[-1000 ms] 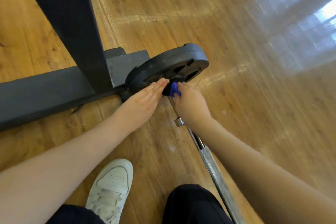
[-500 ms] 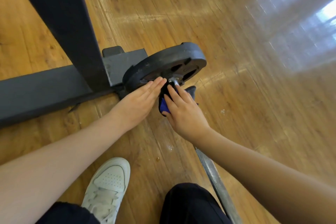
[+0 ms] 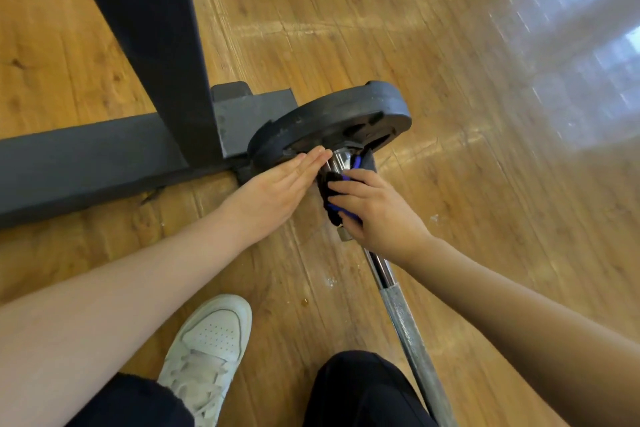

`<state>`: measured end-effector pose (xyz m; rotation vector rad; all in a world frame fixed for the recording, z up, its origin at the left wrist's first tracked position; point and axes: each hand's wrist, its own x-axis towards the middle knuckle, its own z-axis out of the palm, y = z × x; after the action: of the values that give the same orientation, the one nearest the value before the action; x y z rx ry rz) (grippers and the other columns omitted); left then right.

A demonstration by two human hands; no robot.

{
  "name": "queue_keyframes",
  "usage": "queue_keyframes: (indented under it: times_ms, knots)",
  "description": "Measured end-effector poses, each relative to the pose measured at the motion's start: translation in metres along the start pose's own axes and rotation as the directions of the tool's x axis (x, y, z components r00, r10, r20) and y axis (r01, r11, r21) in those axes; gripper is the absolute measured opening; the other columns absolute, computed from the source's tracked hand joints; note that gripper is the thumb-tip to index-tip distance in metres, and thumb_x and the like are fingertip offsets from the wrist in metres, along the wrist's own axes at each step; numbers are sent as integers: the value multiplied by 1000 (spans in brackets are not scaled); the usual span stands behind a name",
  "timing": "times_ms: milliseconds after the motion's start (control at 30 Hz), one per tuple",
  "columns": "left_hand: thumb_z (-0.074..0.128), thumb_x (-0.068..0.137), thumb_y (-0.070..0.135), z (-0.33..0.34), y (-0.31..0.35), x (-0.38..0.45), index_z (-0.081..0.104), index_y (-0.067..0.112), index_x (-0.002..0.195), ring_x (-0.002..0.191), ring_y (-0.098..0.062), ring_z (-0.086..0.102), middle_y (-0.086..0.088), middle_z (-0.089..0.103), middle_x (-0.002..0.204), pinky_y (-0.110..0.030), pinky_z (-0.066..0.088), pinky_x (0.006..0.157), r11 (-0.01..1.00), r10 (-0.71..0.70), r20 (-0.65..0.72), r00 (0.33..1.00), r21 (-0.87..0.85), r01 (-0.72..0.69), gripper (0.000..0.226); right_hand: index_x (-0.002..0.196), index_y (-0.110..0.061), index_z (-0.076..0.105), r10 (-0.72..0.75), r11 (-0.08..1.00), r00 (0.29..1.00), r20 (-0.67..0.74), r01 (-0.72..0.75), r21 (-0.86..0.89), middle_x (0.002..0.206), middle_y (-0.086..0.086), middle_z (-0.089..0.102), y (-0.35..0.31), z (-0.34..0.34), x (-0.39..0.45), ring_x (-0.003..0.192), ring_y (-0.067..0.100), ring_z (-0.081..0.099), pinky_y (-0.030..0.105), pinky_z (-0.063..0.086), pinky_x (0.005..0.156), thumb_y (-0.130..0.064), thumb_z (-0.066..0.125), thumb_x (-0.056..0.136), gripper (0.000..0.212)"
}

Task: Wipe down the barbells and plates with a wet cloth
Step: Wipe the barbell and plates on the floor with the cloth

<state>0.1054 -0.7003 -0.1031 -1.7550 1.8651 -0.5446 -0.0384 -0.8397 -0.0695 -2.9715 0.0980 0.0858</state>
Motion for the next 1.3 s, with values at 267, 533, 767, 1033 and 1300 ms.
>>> queue_keyframes:
  times_ms: [267,533,767,1033,1300]
  knots:
    - [1,87,1,9,1,1,2,-16,141,143,-38,7,-34,-12,145,-45,-1,111,1000,2,-30,1000,-30,-3,57,105,-5,69,324,917,928,-186,-259,305,102,6,69,7,-11,-17,98,20,59,19,38,92,-19,51,91,27]
    - [-6,86,4,3,1,-3,-6,-17,140,143,-41,-1,-36,-18,143,-48,-5,110,998,42,44,998,38,-44,57,123,2,59,516,848,827,-224,-457,269,128,18,57,-27,25,4,110,35,55,36,43,93,2,60,86,37]
    - [4,92,8,5,-1,-1,-15,-23,135,141,-42,-7,-38,-25,140,-46,-5,111,1000,23,69,997,17,-25,56,98,-3,71,266,958,945,-188,-239,159,101,9,69,-19,5,-25,92,30,61,37,52,82,-8,48,80,29]
    - [11,94,8,4,-3,-6,-21,-26,129,140,-43,-11,-40,-29,137,-47,-9,110,983,57,81,995,167,-70,59,103,-3,69,238,961,941,-240,-193,198,112,10,66,-15,2,-38,108,24,55,35,46,95,-16,46,86,31]
    - [15,100,15,3,0,-12,-25,-15,136,140,-38,-15,-32,-34,137,-44,-11,110,999,48,157,986,4,-49,61,124,-6,59,776,561,621,-105,-607,563,125,8,60,-30,24,-70,117,24,54,43,43,102,1,48,91,36]
